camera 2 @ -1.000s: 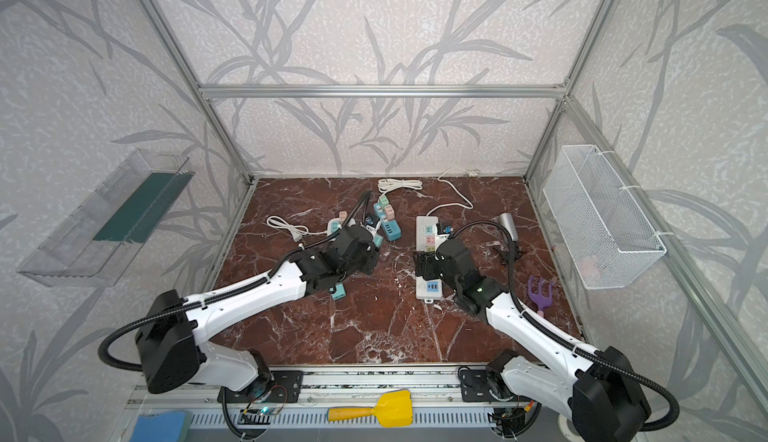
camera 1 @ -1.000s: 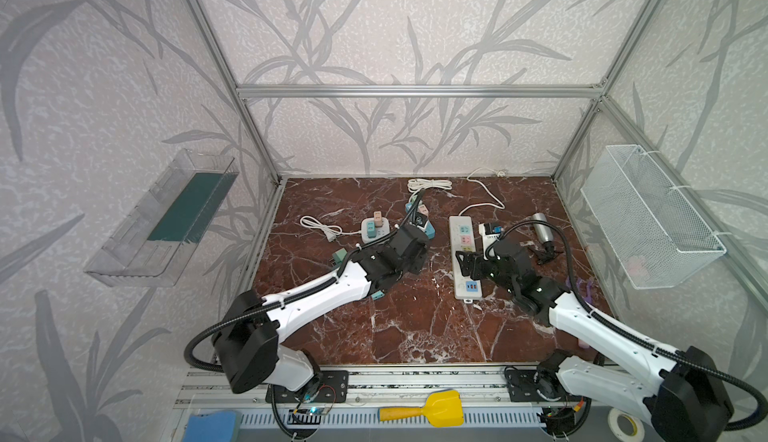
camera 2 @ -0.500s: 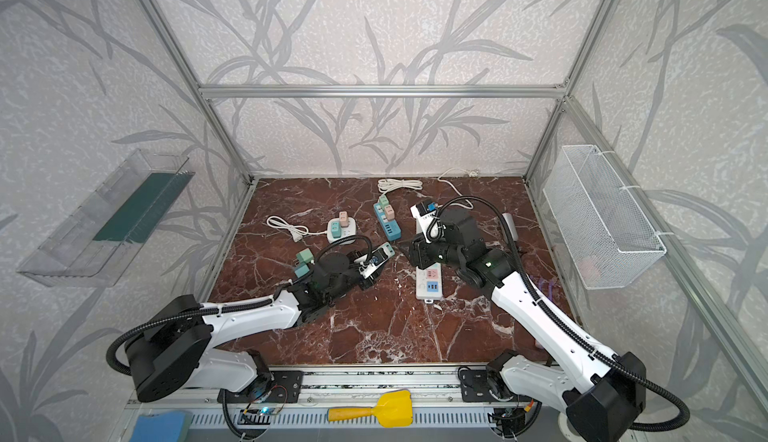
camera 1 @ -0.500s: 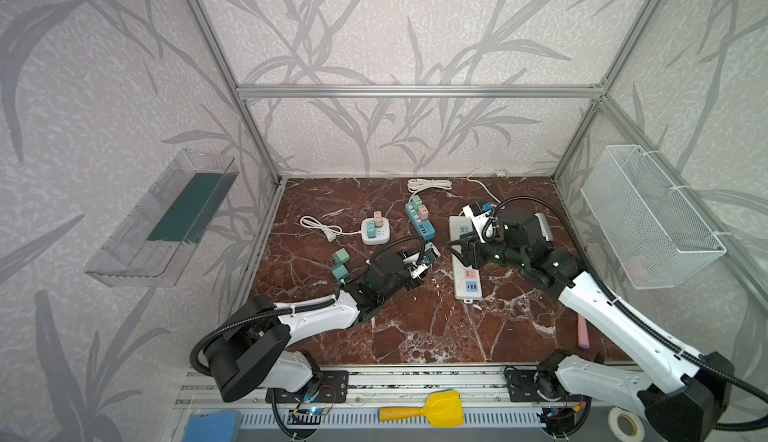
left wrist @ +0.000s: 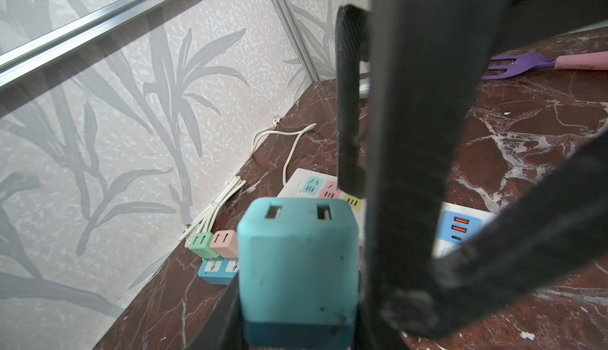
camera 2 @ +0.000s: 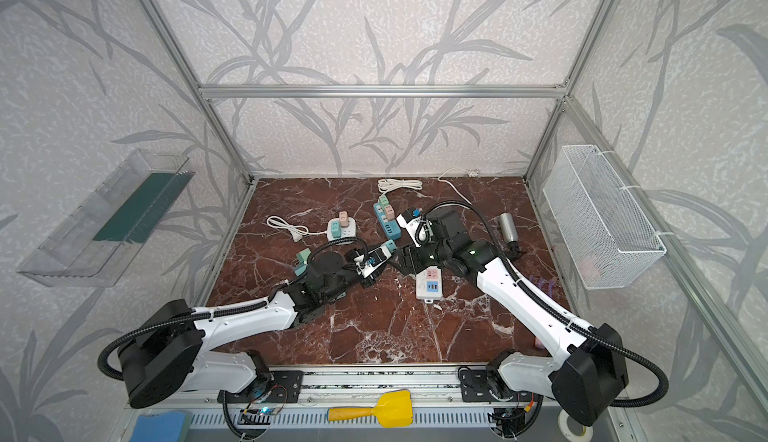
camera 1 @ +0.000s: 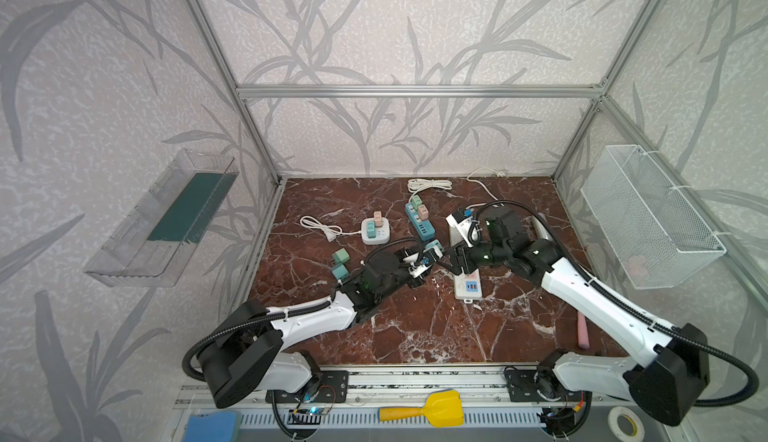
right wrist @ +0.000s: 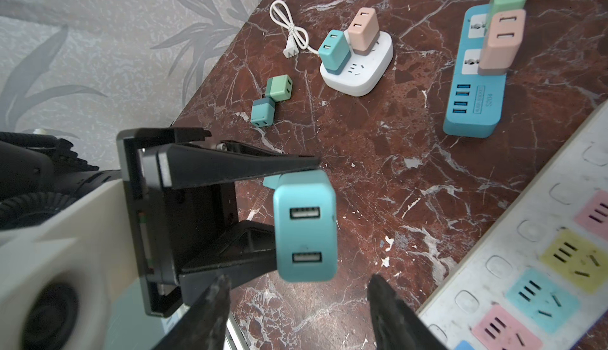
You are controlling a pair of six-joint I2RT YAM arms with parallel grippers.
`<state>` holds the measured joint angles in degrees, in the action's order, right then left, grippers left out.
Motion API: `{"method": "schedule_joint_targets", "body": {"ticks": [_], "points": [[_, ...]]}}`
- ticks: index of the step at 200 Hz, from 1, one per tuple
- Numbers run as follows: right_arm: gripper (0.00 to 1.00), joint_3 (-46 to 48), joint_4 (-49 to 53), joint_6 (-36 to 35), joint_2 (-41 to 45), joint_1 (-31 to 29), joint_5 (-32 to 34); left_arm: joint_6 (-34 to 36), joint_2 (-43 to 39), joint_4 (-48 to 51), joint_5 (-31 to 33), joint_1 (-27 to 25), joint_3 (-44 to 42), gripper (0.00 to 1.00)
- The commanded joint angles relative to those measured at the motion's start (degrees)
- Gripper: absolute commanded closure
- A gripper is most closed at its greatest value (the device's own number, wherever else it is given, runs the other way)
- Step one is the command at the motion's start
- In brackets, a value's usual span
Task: Insert the plug
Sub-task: 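Grasp the teal adapter with right gripper and open left gripper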
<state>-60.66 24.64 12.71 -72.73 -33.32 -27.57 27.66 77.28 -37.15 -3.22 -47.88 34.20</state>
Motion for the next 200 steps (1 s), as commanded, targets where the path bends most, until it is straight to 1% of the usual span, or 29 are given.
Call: {"method": "schedule_joint_targets", "body": {"ticks": [1, 10, 30, 66, 87, 120, 135, 154, 161, 169, 174, 178, 183, 188, 200], "points": [[0.39, -3.0, -1.7, 1.0, -1.7, -0.3, -1.7, 0.9, -1.4, -1.0, -1.6, 0.0, 0.3, 1.0], [0.44, -3.4, -2.0, 1.2, -2.3, -0.3, -1.9, 0.8, -1.6, -0.8, -1.9, -0.1, 0.4, 1.0], [0.47, -3.8, -2.8, 2.0, -2.6, -0.3, -1.1, 0.6, -2.0, -0.2, -2.2, 0.0, 0.6, 1.0], [0.61, -3.6, -4.1, 3.6, -4.2, -0.4, -2.8, 1.0, -3.3, 0.1, -2.6, -0.3, 0.8, 1.0], [0.65, -3.3, -4.1, 3.6, -4.4, -0.7, -2.8, 1.1, -4.0, 0.6, -2.9, -0.4, 0.8, 1.0], [0.84, -3.4, -4.2, 3.7, -3.9, -0.6, -2.3, 1.2, -4.2, 0.9, -3.1, -0.5, 0.7, 1.0], [0.86, -3.3, -4.6, 4.3, -3.2, -0.6, -1.3, 1.2, -4.4, 1.1, -3.3, -0.6, 0.7, 1.0], [1.0, -3.6, -4.5, 4.3, -2.5, -0.6, -0.6, 1.3, -4.4, 1.1, -3.0, -0.8, 0.8, 1.0], [1.0, -3.6, -4.3, 4.3, -2.3, -0.7, -0.1, 1.2, -4.3, 1.1, -2.6, -0.8, 0.8, 0.91], [1.0, -3.6, -4.2, 4.3, -1.9, -0.7, 1.1, 1.2, -4.3, 1.1, -1.8, -0.8, 0.9, 0.73], [1.0, -3.6, -4.1, 4.2, -1.7, -0.6, 2.5, 1.2, -4.4, 1.4, -1.0, -0.9, 1.1, 0.59], [1.0, -3.7, -3.8, 4.1, -1.5, -0.6, 4.2, 1.1, -4.5, 1.6, -0.1, -0.8, 1.3, 0.49], [1.0, -3.6, -3.5, 4.0, -1.2, -0.7, 6.7, 0.6, -4.6, 1.8, 1.3, -0.9, 1.7, 0.4], [1.0, -3.8, -2.9, 3.7, -0.9, -0.7, 9.8, -0.1, -4.8, 1.6, 2.9, -0.9, 2.0, 0.35], [1.0, -4.6, -0.9, 2.6, -0.6, -0.5, 18.2, -2.5, -5.2, -0.7, 8.0, -0.9, 2.5, 0.31]]}}
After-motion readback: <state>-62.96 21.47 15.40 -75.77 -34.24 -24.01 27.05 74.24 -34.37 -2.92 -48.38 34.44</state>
